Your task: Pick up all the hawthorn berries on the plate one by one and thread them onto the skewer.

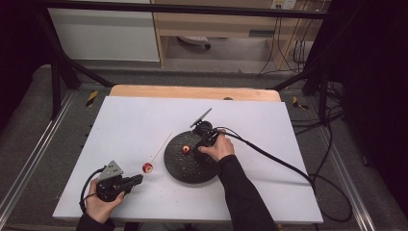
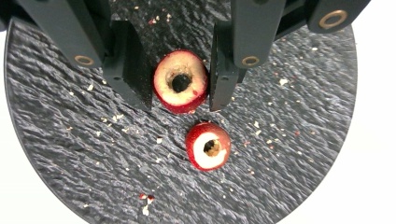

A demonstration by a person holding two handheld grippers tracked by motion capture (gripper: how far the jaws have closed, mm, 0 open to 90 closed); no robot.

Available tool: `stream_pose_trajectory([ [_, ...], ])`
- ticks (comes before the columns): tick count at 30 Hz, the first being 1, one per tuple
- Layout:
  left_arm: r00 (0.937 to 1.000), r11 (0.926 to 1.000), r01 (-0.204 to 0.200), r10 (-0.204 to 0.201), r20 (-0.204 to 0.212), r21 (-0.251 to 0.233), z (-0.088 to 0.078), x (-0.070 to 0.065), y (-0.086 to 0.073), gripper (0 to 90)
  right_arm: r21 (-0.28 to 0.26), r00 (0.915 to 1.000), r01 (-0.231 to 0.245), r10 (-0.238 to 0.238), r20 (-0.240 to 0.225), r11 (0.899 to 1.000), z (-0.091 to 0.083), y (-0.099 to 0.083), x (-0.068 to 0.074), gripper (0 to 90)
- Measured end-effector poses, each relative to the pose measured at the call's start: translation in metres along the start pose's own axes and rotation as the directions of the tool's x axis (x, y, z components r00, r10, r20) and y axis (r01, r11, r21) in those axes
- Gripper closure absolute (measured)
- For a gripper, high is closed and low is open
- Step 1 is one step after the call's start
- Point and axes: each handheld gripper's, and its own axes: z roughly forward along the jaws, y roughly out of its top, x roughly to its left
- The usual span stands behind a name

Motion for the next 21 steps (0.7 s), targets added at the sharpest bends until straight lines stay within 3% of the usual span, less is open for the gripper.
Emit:
stream_pose_trajectory([
  [12, 1.0, 1.0, 0.0, 0.0, -0.002, -0.003, 0.0, -0.001, 0.0, 88.3, -0.115, 0.9987, -0.044, 0.041, -0.032, 0.992, -0.019, -0.011, 0.009, 61.4],
  [21, 1.0, 1.0, -0.002, 0.002, -0.002, -0.003, 0.0, -0.002, 0.0, 88.3, -0.221, 0.9949, -0.085, 0.071, -0.072, 0.972, -0.031, -0.024, 0.013, 61.5],
])
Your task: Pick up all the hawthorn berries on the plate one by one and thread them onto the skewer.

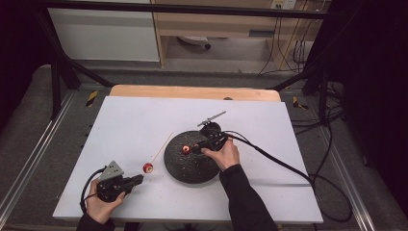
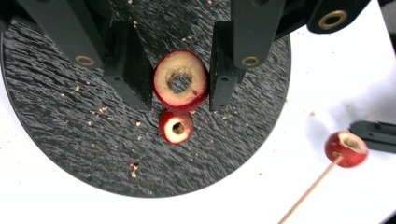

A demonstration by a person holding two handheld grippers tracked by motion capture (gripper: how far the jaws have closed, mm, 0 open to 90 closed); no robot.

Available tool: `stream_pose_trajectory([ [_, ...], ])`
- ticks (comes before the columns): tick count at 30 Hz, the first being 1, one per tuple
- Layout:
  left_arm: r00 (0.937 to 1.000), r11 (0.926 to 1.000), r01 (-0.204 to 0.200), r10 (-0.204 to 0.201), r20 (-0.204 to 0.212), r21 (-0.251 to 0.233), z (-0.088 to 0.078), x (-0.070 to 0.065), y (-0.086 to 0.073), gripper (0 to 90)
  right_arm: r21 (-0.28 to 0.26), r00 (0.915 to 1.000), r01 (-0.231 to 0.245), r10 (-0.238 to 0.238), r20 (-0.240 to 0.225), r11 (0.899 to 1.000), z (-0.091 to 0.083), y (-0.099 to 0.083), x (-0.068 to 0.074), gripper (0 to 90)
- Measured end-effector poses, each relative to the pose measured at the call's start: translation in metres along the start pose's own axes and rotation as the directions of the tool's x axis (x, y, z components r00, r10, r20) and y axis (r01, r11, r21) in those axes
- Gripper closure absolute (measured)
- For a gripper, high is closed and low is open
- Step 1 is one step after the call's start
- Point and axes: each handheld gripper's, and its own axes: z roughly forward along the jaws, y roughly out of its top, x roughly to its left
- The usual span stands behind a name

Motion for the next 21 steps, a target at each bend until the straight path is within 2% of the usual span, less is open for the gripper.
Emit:
stream_pose_trajectory([
  [6, 1.0, 1.0, -0.001, 0.001, 0.004, -0.004, 0.0, -0.001, 0.0, 88.3, -0.101, 0.9989, -0.033, 0.03, -0.035, 0.994, -0.003, -0.011, 0.0, 61.5],
  [8, 1.0, 1.0, -0.002, 0.002, 0.004, -0.003, 0.0, -0.002, 0.0, 88.3, -0.135, 0.9977, -0.049, 0.043, -0.052, 0.99, -0.003, -0.016, 0.0, 61.5],
  [11, 1.0, 1.0, -0.003, 0.003, 0.003, -0.009, 0.0, -0.002, 0.0, 88.3, -0.195, 0.994, -0.088, 0.074, -0.081, 0.977, -0.003, -0.022, 0.001, 61.5],
  [13, 1.0, 0.9999, -0.002, 0.002, 0.003, -0.012, 0.0, -0.003, 0.0, 88.3, -0.242, 0.9905, -0.113, 0.09, -0.104, 0.964, -0.005, -0.026, 0.003, 61.5],
  [16, 1.0, 0.9998, -0.001, 0.001, 0.005, -0.019, 0.0, -0.003, 0.001, 88.3, -0.309, 0.9843, -0.154, 0.118, -0.132, 0.938, -0.006, -0.03, 0.005, 61.6],
  [19, 1.0, 0.9997, 0.001, -0.001, 0.007, -0.025, 0.0, -0.004, 0.001, 88.4, -0.371, 0.9749, -0.201, 0.148, -0.166, 0.907, -0.006, -0.034, 0.007, 61.6],
  [21, 1.0, 0.9996, 0.003, -0.002, 0.007, -0.029, 0.0, -0.005, 0.001, 88.3, -0.412, 0.9664, -0.236, 0.168, -0.194, 0.88, -0.006, -0.037, 0.008, 61.6],
])
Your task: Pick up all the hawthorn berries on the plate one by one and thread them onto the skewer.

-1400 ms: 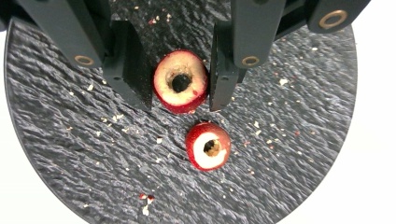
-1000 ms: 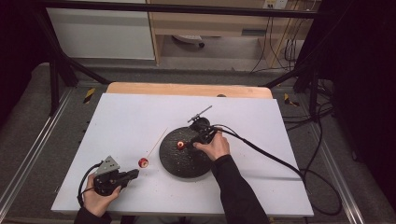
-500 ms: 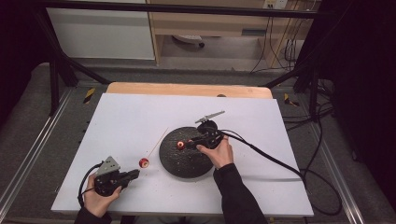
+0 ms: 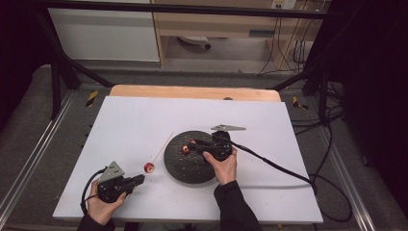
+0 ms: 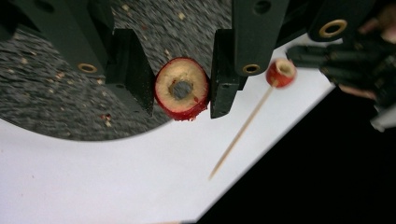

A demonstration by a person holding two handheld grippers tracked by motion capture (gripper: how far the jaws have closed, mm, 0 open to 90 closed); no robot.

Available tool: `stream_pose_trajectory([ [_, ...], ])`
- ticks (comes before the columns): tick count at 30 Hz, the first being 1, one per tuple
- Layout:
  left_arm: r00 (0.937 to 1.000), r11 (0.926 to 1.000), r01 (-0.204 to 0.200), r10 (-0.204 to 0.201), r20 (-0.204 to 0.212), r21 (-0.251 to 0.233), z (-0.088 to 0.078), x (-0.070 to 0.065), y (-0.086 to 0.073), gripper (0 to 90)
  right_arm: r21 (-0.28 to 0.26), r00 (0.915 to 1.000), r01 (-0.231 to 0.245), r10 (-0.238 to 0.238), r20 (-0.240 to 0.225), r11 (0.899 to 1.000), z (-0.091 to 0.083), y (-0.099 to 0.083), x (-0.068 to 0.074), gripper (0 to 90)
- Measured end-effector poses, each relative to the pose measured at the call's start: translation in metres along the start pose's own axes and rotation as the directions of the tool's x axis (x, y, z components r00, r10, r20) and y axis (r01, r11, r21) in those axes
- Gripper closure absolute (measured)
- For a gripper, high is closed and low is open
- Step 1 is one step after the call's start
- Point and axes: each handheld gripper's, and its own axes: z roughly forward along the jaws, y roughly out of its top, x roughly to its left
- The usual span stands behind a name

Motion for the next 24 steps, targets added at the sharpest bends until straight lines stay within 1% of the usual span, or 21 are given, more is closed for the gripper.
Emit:
stream_pose_trajectory([
  [3, 1.0, 1.0, -0.003, 0.003, 0.0, -0.004, 0.001, -0.002, 0.0, 88.3, -0.057, 0.9995, -0.03, 0.029, -0.013, 0.998, 0.0, -0.005, 0.0, 61.6],
  [5, 1.0, 0.9999, -0.005, 0.005, 0.002, -0.009, 0.001, -0.003, 0.001, 88.3, -0.094, 0.9983, -0.053, 0.051, -0.029, 0.994, 0.001, -0.008, 0.0, 61.7],
  [10, 1.0, 0.9998, -0.003, 0.003, 0.0, -0.02, 0.002, -0.005, 0.001, 88.3, -0.171, 0.9947, -0.099, 0.092, -0.047, 0.98, 0.002, -0.013, -0.002, 61.7],
  [12, 1.0, 0.9997, 0.001, -0.001, -0.002, -0.024, 0.002, -0.006, 0.001, 88.3, -0.193, 0.9939, -0.107, 0.099, -0.047, 0.975, 0.002, -0.014, -0.003, 61.7],
  [16, 1.0, 0.9995, 0.005, -0.005, -0.001, -0.03, 0.003, -0.007, 0.001, 88.3, -0.248, 0.9906, -0.134, 0.123, -0.06, 0.959, 0.004, -0.016, -0.005, 61.7],
  [19, 1.0, 0.9992, 0.01, -0.01, -0.001, -0.039, 0.004, -0.008, 0.002, 88.3, -0.295, 0.9885, -0.15, 0.137, -0.064, 0.944, 0.004, -0.017, -0.005, 61.7],
  [20, 0.9999, 0.999, 0.012, -0.012, -0.004, -0.044, 0.004, -0.009, 0.002, 88.3, -0.304, 0.9877, -0.155, 0.141, -0.068, 0.94, 0.005, -0.017, -0.005, 61.7],
  [24, 0.9999, 0.9987, 0.011, -0.012, -0.003, -0.05, 0.005, -0.011, 0.002, 88.3, -0.35, 0.9872, -0.159, 0.145, -0.067, 0.923, 0.007, -0.018, -0.006, 61.7],
])
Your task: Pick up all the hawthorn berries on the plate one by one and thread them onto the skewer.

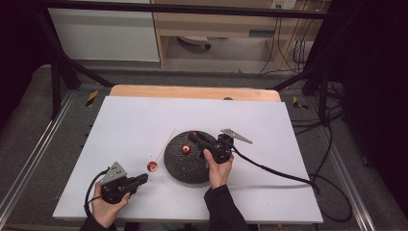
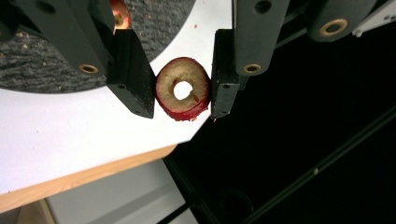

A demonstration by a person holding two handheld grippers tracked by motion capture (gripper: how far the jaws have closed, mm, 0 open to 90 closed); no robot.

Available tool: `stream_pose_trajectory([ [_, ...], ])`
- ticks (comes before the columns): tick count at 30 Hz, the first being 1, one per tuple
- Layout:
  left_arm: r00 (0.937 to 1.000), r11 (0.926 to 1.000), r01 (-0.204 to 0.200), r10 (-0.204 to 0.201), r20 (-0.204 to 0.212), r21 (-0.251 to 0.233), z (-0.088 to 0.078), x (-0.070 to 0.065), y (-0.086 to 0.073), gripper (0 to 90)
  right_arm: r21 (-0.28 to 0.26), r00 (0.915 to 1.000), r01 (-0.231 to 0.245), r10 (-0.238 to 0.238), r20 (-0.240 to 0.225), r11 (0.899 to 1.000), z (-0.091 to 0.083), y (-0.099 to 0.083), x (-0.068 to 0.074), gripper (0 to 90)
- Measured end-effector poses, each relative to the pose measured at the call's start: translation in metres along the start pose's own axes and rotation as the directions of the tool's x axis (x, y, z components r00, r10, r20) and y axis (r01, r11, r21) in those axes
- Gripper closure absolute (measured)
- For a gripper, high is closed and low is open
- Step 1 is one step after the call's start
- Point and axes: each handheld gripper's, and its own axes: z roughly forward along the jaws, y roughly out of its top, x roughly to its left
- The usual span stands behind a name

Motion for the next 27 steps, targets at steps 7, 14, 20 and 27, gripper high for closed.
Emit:
stream_pose_trajectory([
  [7, 0.9999, 1.0, -0.006, 0.006, 0.01, -0.001, 0.004, -0.006, 0.001, 88.3, -0.068, 0.9999, -0.012, 0.013, 0.003, 0.998, 0.002, -0.001, -0.001, 61.7],
  [14, 0.9999, 1.0, -0.006, 0.006, 0.015, -0.006, 0.006, -0.01, 0.002, 88.3, -0.122, 0.9998, -0.019, 0.02, 0.001, 0.992, 0.001, 0.002, -0.001, 61.7],
  [20, 0.9997, 0.9999, -0.008, 0.008, 0.024, -0.006, 0.009, -0.016, 0.003, 88.3, -0.16, 0.9998, -0.021, 0.021, -0.001, 0.987, 0.002, 0.004, -0.001, 61.7],
  [27, 0.9991, 0.9998, -0.018, 0.018, 0.039, -0.005, 0.012, -0.022, 0.003, 88.3, -0.191, 0.9995, -0.03, 0.027, -0.015, 0.981, 0.001, 0.006, -0.001, 61.8],
])
